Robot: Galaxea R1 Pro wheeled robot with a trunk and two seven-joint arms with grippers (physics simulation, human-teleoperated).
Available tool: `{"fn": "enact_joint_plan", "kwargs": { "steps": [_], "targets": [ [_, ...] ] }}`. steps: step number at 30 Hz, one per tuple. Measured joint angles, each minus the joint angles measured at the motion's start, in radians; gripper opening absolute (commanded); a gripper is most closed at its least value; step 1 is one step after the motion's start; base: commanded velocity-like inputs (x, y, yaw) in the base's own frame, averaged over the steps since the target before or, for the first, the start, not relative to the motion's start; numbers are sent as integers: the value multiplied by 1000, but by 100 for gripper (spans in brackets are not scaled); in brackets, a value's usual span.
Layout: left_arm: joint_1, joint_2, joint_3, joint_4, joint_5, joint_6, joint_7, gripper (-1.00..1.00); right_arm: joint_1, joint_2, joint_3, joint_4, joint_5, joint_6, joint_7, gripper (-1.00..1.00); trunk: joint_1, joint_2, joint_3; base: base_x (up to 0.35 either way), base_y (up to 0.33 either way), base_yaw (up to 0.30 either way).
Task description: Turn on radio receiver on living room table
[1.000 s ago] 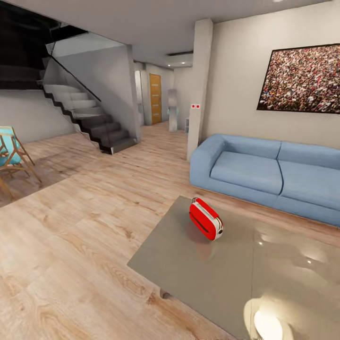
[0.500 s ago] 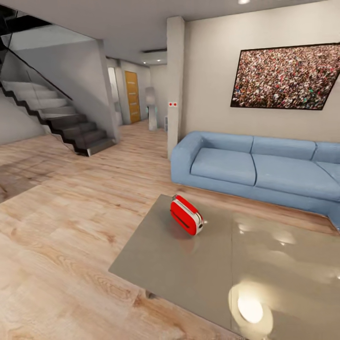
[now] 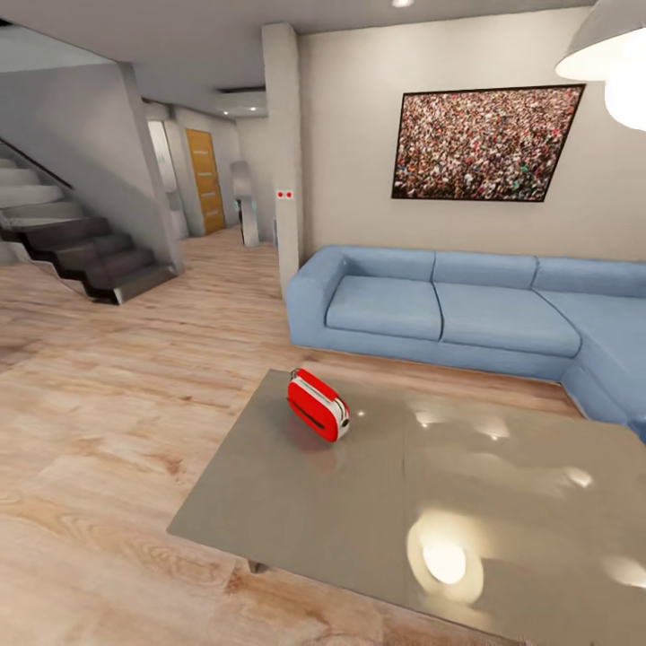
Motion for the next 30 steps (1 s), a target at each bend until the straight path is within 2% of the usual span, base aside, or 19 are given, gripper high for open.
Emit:
{"fn": "enact_joint_plan", "kwargs": {
  "steps": [15,24,30],
  "targets": [
    [0,0,0,1,0,0,0,100,0,0,0,0,0,0,-1,100,0,0,-10,0,0,-283],
    [0,0,-1,0,0,0,0,100,0,1,0,0,1,3,-4,100,0,0,-12,12,1,-49],
    [0,1,-1,1,0,0,-1,100,0,2,0,0,3,4,-7,100,0,0,-12,228,72,-2]
  ]
}}
